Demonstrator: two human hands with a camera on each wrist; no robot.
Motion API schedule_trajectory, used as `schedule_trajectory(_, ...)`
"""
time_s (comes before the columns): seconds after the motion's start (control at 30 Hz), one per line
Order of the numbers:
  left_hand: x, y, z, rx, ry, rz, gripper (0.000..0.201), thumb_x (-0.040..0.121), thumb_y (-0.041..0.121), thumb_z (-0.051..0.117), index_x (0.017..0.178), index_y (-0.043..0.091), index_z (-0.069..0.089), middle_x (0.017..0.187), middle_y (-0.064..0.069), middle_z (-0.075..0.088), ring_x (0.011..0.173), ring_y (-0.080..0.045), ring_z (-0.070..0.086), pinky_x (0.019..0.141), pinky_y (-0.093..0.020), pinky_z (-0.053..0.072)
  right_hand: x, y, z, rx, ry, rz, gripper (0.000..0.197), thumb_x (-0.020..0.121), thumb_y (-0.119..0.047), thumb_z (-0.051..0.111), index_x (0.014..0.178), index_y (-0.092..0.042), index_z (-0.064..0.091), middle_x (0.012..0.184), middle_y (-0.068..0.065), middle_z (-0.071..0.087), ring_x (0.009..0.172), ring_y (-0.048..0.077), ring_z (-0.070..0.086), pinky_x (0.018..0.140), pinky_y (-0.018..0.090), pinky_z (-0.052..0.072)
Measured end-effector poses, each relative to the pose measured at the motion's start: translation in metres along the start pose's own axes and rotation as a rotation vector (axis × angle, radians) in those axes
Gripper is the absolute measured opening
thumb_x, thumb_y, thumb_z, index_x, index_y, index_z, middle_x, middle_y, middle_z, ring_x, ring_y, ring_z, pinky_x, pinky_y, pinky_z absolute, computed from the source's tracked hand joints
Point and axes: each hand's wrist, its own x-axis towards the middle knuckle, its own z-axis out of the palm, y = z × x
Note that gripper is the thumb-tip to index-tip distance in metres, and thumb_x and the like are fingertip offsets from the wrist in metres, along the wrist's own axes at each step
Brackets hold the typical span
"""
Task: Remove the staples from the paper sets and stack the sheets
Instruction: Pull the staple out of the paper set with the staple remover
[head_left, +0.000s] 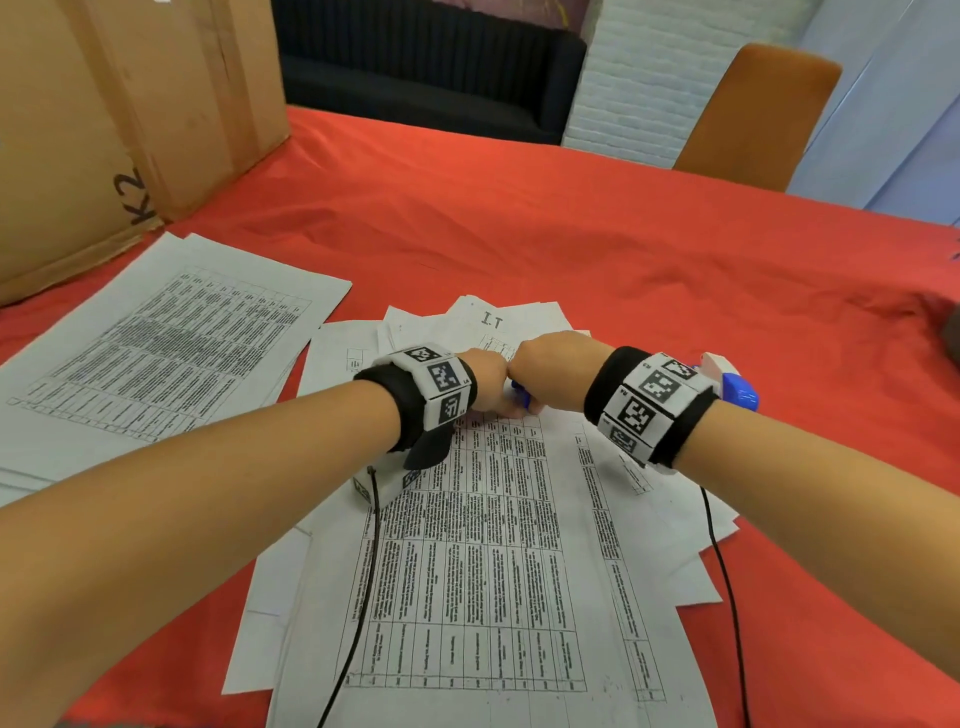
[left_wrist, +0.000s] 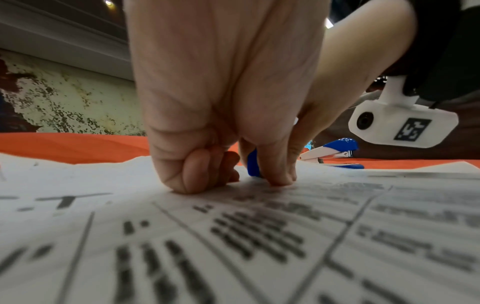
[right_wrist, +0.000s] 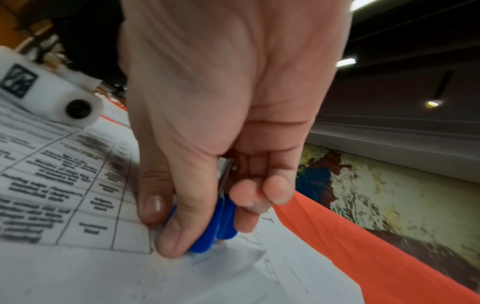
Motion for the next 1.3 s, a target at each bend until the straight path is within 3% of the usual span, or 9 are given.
schedule_trajectory(0.07,0.0,0.0,0.0,0.017,0.001,0.006,0.036,0.089,0.044,0.058,0.081,0.01,0.05,0.07,-0.002,0.046,0.075,-0.02,0.046,0.065,-0.026,0.035,0.0,0.001,-0.003,0.017,-0.009,-0.016,0.017,0.094,-0.019,0.055,0.104,-0.009,0.065,0.078,0.0,0.056,0.075,0.02,0.051,0.06,0.027,0.038)
schedule_trajectory(0.17,-0.002,0.004,-0.001,0.124,0.013,0.012,0.038,0.093,0.044,0.052,0.083,0.007,0.052,0.064,-0.001,0.039,0.072,-0.02,0.045,0.05,-0.023,0.03,-0.002,0.018,0.002,0.237,-0.028,-0.016,0.028,0.088,-0.03,0.064,0.111,-0.014,0.061,0.096,0.001,0.06,0.082,0.021,0.054,0.069,0.03,0.045)
schedule_trajectory(0.3,-0.003,0.005,-0.002,0.196,0.012,0.032,0.052,0.095,0.046,0.048,0.118,0.0,0.054,0.081,-0.006,0.049,0.084,-0.019,0.046,0.058,-0.025,0.034,-0.007,0.041,0.019,0.603,0.004,-0.028,0.039,0.083,-0.036,0.071,0.117,-0.019,0.06,0.094,0.001,0.068,0.076,0.015,0.064,0.075,0.031,0.052)
schedule_trajectory(0.43,-0.001,0.005,-0.001,0.229,0.023,0.044,0.053,0.095,0.047,0.047,0.118,0.0,0.054,0.071,-0.002,0.043,0.083,-0.019,0.046,0.049,-0.021,0.028,-0.004,0.051,0.029,0.756,0.017,-0.028,0.037,0.082,-0.037,0.072,0.115,-0.024,0.062,0.092,-0.005,0.068,0.075,0.006,0.063,0.073,0.022,0.047)
schedule_trajectory(0.6,-0.002,0.006,-0.001,0.252,0.023,0.04,0.056,0.096,0.047,0.044,0.122,-0.001,0.052,0.087,-0.006,0.049,0.085,-0.019,0.046,0.048,-0.019,0.026,0.003,0.067,0.049,1.054,-0.042,-0.041,0.026,0.086,-0.031,0.069,0.109,-0.021,0.065,0.099,0.01,0.071,0.078,0.013,0.067,0.089,0.034,0.054)
schedule_trajectory(0.73,-0.004,0.006,-0.002,0.229,0.019,0.041,0.057,0.096,0.047,0.043,0.122,-0.002,0.051,0.091,-0.007,0.049,0.086,-0.019,0.046,0.049,-0.019,0.026,0.002,0.066,0.057,1.401,-0.088,-0.041,0.016,0.091,-0.012,0.062,0.105,-0.019,0.063,0.096,0.005,0.066,0.074,0.012,0.063,0.074,0.018,0.055)
schedule_trajectory(0.93,-0.004,0.006,-0.002,0.257,-0.003,0.044,0.055,0.097,0.047,0.042,0.12,-0.002,0.053,0.084,-0.006,0.048,0.085,-0.019,0.046,0.049,-0.019,0.026,0.003,0.066,0.066,1.577,-0.106,-0.063,0.019,0.094,-0.01,0.055,0.113,-0.01,0.06,0.102,0.01,0.06,0.082,0.019,0.055,0.076,0.021,0.051)
schedule_trajectory(1.07,-0.005,0.008,-0.003,0.289,-0.018,0.039,0.045,0.097,0.046,0.041,0.102,0.004,0.054,0.069,-0.002,0.04,0.066,-0.017,0.044,0.047,-0.02,0.026,-0.002,0.07,0.077,1.85,-0.022,-0.039,0.017,0.092,-0.013,0.051,0.105,-0.003,0.056,0.085,0.01,0.057,0.066,0.014,0.056,0.067,0.018,0.054)
schedule_trajectory(1.3,-0.009,-0.008,-0.008,-0.06,-0.042,-0.053,0.044,0.096,0.047,0.045,0.083,0.006,0.055,0.063,0.0,0.045,0.065,-0.015,0.048,0.061,-0.025,0.039,-0.014,0.065,0.066,1.801,0.031,-0.027,0.015,0.098,-0.01,0.045,0.105,-0.002,0.056,0.081,0.011,0.055,0.059,0.012,0.054,0.063,0.018,0.052)
